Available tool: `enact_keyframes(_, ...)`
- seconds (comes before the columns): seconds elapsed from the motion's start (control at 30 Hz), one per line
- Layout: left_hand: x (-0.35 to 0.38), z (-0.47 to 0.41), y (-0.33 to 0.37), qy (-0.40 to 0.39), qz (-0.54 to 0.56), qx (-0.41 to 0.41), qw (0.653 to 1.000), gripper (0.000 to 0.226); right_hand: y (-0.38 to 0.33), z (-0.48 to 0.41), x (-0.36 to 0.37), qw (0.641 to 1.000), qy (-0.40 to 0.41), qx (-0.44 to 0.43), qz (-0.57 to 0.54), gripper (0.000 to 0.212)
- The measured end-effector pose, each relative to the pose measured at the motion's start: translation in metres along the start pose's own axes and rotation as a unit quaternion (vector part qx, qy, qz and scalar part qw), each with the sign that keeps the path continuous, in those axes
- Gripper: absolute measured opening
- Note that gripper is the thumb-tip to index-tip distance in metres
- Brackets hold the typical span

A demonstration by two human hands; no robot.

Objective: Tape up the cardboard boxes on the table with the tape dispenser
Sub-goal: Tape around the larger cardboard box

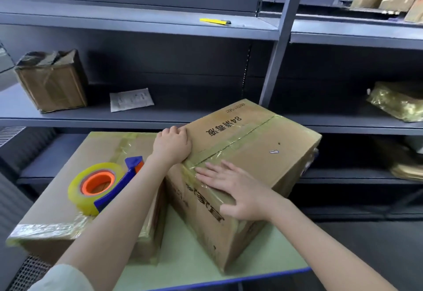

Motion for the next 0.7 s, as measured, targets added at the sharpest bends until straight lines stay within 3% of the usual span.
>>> enact_keyframes(0.1,-0.005,0.014,0.013,-0.016,-0.038,-0.03,0.999,0.046,0.015,0.011,-0.005,0.999,-0.032,0.041,0.006,0.079)
enact_keyframes(0.2,-0.008,0.035,0.036,-0.013,-0.081,-0.045,0.996,0.042,0.036,0.025,-0.006,0.986,-0.074,0.143,0.036,0.095)
enact_keyframes(0.3,-0.004,0.058,0.063,-0.024,-0.145,-0.062,0.987,0.04,0.057,0.039,-0.007,0.976,-0.071,0.197,0.06,0.098)
enact_keyframes(0.43,-0.003,0.071,0.075,-0.027,-0.189,-0.094,0.977,0.037,0.076,0.037,-0.012,0.985,-0.056,0.157,0.047,0.096)
enact_keyframes(0.7,-0.005,0.068,0.063,0.046,-0.119,-0.097,0.987,0.04,0.085,0.022,-0.014,0.989,-0.04,0.134,0.042,0.087)
Point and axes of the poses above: each hand's wrist, its own z-axis away from the middle knuckle, its own x-axis out of the palm, y = z × x, the point moved 4 cm from there along -z, towards the middle knuckle, and after that the axes turned 15 degrees about x, right-handed, at the moved point
